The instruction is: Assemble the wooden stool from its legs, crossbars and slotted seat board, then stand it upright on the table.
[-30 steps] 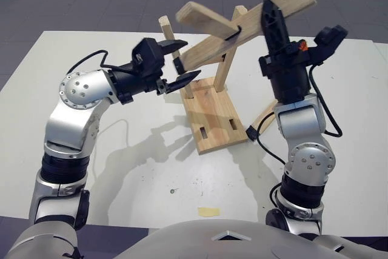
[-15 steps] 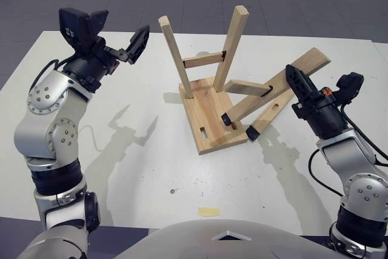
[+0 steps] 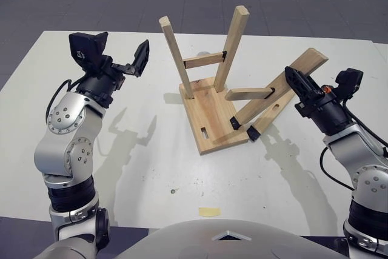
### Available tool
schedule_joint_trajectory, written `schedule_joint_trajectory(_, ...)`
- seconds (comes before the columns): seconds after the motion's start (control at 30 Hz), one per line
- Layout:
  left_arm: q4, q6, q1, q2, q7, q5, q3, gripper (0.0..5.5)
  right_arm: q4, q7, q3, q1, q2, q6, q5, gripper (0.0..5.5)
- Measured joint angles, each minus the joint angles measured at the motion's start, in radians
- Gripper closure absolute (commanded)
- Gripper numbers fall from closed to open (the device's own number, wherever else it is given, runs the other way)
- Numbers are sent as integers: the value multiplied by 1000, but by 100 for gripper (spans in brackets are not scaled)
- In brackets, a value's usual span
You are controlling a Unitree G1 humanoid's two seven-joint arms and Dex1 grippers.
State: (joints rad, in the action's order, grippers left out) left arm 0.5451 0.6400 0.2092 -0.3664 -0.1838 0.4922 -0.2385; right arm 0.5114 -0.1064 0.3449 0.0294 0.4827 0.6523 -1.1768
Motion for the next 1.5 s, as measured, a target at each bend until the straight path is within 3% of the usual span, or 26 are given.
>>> schedule_joint_trajectory(0.37,20,-19,-50,5,24,-68,48,10,70,-8,-78,-8,76,-17,153,447)
schedule_joint_trajectory(0.7,19,-33,-53,2,18,-126,109,10,185,190,-163,24,84,24,333,447)
schedule_joint_trajectory(0.93,15,-44,-53,6,14,-155,146,10,115,214,-166,-9,-72,-3,334,448)
schedule_joint_trajectory(1.23,-21,-74,-33,13,-5,-188,181,10,63,58,-286,-38,-133,-140,476,449)
schedule_joint_trajectory(1.5,-30,-83,-33,25,-29,-198,216,10,38,31,-283,-65,-197,-151,490,449)
